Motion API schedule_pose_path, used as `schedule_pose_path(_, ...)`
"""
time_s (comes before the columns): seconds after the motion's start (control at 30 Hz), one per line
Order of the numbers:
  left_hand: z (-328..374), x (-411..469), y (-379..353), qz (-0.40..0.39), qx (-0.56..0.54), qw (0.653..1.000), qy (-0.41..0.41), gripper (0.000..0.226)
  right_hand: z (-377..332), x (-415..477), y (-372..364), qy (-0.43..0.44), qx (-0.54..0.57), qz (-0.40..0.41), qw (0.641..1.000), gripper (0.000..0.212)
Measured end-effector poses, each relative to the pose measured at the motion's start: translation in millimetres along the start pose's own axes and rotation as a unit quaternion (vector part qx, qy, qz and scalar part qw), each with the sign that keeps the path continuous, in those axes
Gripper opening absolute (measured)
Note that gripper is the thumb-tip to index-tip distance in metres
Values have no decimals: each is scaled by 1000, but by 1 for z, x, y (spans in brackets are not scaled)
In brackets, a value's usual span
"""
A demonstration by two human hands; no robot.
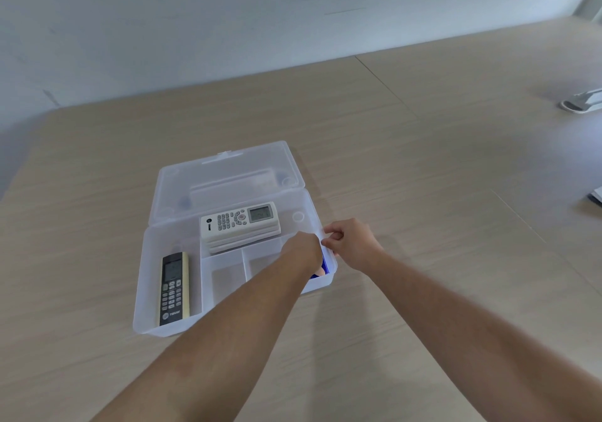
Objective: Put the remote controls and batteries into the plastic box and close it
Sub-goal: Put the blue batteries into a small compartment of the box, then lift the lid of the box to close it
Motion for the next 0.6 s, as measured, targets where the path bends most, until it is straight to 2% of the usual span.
schedule_pose_path(0.07,-1,-1,3,-18,-24,1000,8,37,0,0,0,3,-5,0,1000,30)
schedule_pose_path(0.17,-8,-7,15,-19,-43,999,2,34,0,1,1,7,-24,2,1000,25)
schedule_pose_path(0.23,-18,-13,32,19,-120,993,-10,26,-3,2,6,4,-25,15,1000,22)
schedule_pose_path(0.33,-45,-29,71,74,-214,974,-9,17,-19,13,16,0,4,45,999,35)
schedule_pose_path(0.43,-93,-45,114,201,-269,942,27,21,-49,34,23,17,8,71,997,38)
schedule_pose_path(0.53,-154,-58,137,347,-207,910,91,25,-78,55,22,30,4,92,995,35)
schedule_pose_path(0.6,-194,-63,129,379,-213,889,145,36,-91,66,17,31,8,96,995,34)
Point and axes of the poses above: each hand's wrist, its own x-axis towards the middle knuckle, its own y-axis out of the back of the hand, z = x × y, the point moved 2 cm from there along x, towards the middle knuckle, and after that the axes turned 10 degrees about -y, right-handed, at the moved point
